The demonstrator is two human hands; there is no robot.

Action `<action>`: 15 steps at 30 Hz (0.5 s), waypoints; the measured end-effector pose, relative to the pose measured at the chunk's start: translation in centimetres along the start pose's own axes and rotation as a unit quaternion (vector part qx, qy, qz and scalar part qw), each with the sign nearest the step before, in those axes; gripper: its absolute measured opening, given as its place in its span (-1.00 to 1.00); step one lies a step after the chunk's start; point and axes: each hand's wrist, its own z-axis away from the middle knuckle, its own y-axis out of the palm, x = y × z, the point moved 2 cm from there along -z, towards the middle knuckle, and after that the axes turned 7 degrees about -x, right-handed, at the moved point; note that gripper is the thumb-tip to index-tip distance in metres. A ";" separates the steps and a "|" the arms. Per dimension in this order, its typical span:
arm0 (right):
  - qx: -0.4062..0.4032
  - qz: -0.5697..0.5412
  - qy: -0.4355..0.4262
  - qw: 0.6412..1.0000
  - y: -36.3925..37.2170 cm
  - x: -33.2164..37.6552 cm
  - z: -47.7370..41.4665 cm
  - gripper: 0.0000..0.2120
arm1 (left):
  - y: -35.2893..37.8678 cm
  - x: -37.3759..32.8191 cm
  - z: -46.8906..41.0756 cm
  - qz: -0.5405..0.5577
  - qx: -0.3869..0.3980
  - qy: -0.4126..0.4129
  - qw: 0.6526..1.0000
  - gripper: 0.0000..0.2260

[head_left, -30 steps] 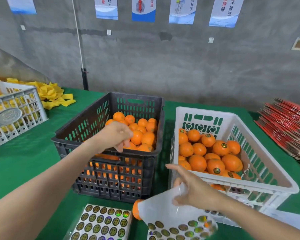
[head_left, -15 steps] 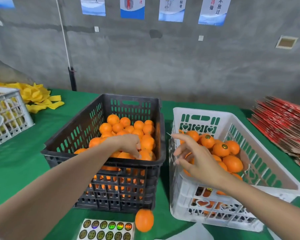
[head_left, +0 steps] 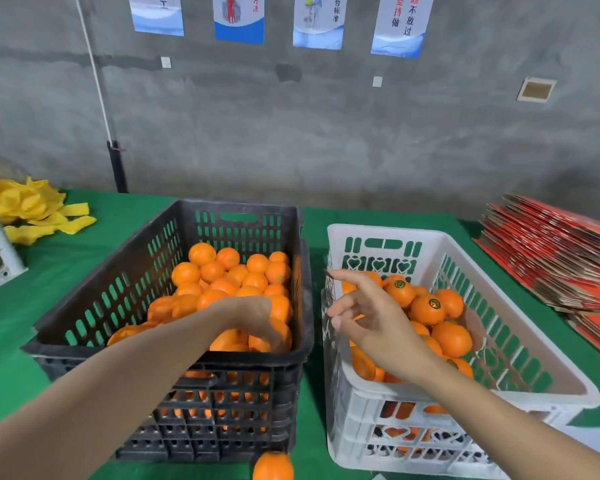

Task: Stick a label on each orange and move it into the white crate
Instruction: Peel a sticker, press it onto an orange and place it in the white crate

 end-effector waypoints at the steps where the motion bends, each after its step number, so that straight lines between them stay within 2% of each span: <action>1: -0.010 -0.013 0.005 1.000 -0.1 0.1 -0.1 -0.50 | -0.4 0.0 0.7 0.035 -0.024 -0.001 0.999 -0.53; 3: -0.028 -0.037 0.015 0.999 -0.3 0.4 -0.3 -0.52 | -1.8 0.1 2.4 0.177 -0.081 0.002 0.981 -0.40; 5: -0.042 -0.059 0.019 0.997 -0.6 0.9 -0.7 -0.52 | -3.1 -0.1 4.5 0.310 -0.149 0.034 0.939 -0.26; 6: -0.045 -0.074 0.021 0.996 -0.7 1.2 -0.8 -0.53 | -3.7 -0.4 5.6 0.338 -0.186 0.051 0.921 -0.23; 9: -0.038 -0.133 0.022 0.990 -0.7 2.3 -1.2 -0.52 | -4.2 -2.2 8.4 0.392 -0.275 0.114 0.870 -0.30; 13: -0.031 -0.268 0.050 0.962 -0.6 3.4 -1.3 -0.62 | -3.0 -4.9 10.3 0.518 -0.286 0.181 0.785 -0.25; 15: -0.029 -0.321 0.082 0.943 -0.9 3.5 -1.1 -0.68 | -2.3 -5.8 10.9 0.533 -0.286 0.188 0.774 -0.22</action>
